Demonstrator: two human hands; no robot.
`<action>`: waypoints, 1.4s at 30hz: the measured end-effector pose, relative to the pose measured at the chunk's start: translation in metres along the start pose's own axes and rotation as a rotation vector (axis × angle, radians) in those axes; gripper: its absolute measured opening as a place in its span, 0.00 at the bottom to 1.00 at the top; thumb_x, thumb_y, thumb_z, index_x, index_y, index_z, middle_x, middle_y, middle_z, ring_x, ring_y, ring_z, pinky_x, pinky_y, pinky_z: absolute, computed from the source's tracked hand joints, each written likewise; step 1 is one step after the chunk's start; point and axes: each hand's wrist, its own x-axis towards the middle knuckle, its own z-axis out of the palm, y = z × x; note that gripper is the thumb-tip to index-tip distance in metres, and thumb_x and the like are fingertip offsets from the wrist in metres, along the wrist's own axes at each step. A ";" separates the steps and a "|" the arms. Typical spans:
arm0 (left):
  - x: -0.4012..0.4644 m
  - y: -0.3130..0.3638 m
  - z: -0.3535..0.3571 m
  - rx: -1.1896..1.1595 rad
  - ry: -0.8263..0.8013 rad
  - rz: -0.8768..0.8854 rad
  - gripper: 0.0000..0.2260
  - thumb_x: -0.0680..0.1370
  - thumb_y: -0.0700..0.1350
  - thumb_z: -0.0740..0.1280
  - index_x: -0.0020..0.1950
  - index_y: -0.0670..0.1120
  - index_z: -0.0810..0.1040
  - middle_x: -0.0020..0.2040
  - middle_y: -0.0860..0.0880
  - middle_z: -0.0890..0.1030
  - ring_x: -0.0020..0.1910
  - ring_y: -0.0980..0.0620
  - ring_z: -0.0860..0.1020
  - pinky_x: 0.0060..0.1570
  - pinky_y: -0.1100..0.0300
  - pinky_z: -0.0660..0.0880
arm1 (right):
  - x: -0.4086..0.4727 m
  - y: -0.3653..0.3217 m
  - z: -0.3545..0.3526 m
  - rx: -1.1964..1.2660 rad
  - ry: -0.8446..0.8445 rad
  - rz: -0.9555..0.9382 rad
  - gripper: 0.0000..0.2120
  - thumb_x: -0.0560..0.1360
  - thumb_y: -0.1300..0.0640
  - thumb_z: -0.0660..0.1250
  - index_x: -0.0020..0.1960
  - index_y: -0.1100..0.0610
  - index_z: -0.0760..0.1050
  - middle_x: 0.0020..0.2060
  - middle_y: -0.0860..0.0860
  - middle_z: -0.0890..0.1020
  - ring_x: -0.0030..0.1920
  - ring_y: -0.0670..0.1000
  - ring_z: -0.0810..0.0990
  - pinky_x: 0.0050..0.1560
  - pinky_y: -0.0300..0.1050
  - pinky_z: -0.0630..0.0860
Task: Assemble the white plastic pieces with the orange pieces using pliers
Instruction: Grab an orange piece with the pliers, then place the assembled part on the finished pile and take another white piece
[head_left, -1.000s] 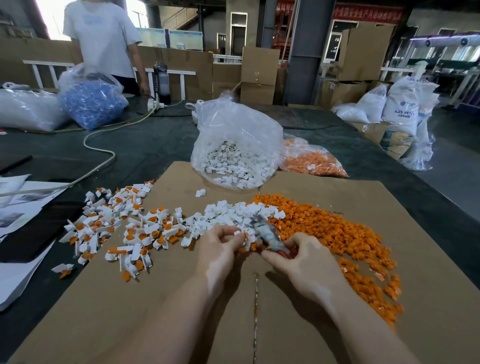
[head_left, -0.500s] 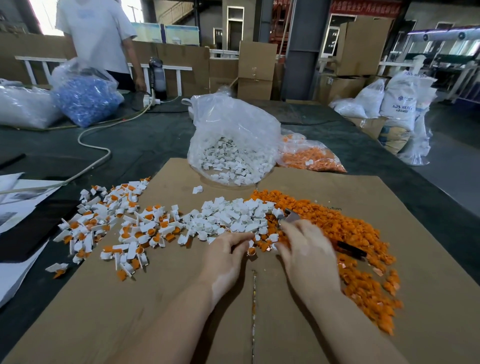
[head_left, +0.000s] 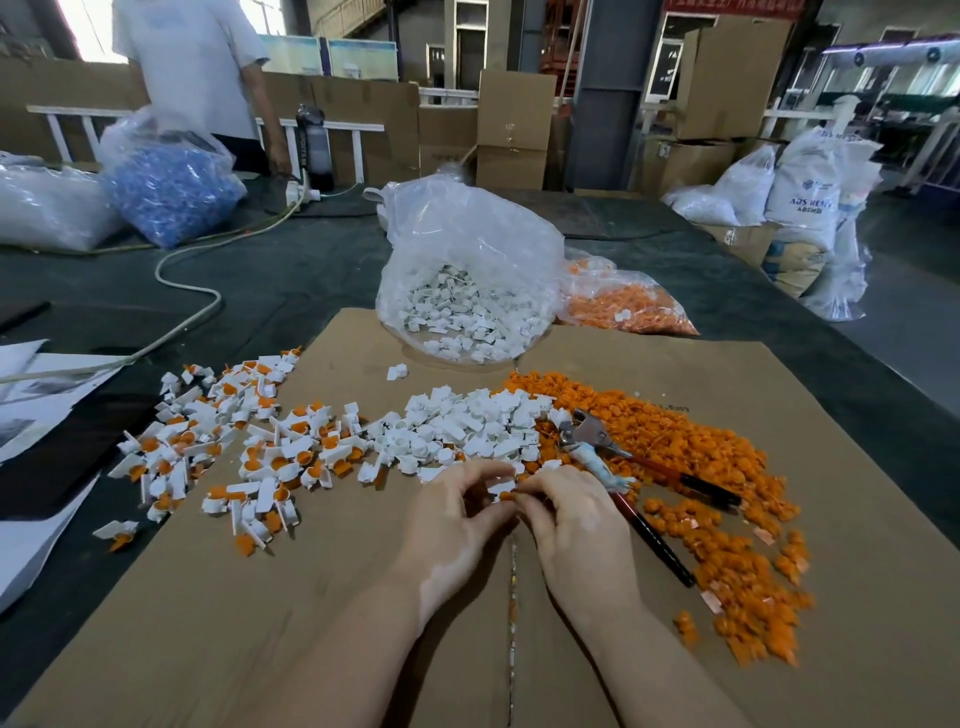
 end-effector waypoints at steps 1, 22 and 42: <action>0.000 -0.001 0.000 -0.006 0.049 0.004 0.11 0.72 0.39 0.71 0.51 0.52 0.80 0.46 0.55 0.79 0.38 0.64 0.73 0.41 0.76 0.67 | 0.000 0.000 0.000 0.006 0.014 0.002 0.04 0.69 0.65 0.73 0.41 0.59 0.80 0.36 0.50 0.80 0.41 0.51 0.79 0.42 0.39 0.73; 0.015 -0.028 -0.052 0.614 0.507 -0.024 0.12 0.74 0.34 0.67 0.53 0.45 0.82 0.56 0.45 0.71 0.60 0.46 0.63 0.58 0.62 0.59 | -0.002 0.001 0.001 -0.286 0.121 0.220 0.10 0.59 0.68 0.73 0.40 0.62 0.79 0.37 0.57 0.79 0.38 0.58 0.78 0.35 0.50 0.76; 0.014 -0.005 -0.022 0.410 0.142 0.198 0.11 0.77 0.42 0.66 0.58 0.49 0.77 0.44 0.58 0.70 0.43 0.63 0.71 0.43 0.81 0.63 | -0.001 0.008 0.004 0.035 -0.043 0.205 0.12 0.78 0.65 0.62 0.61 0.60 0.76 0.49 0.44 0.73 0.50 0.38 0.72 0.56 0.36 0.72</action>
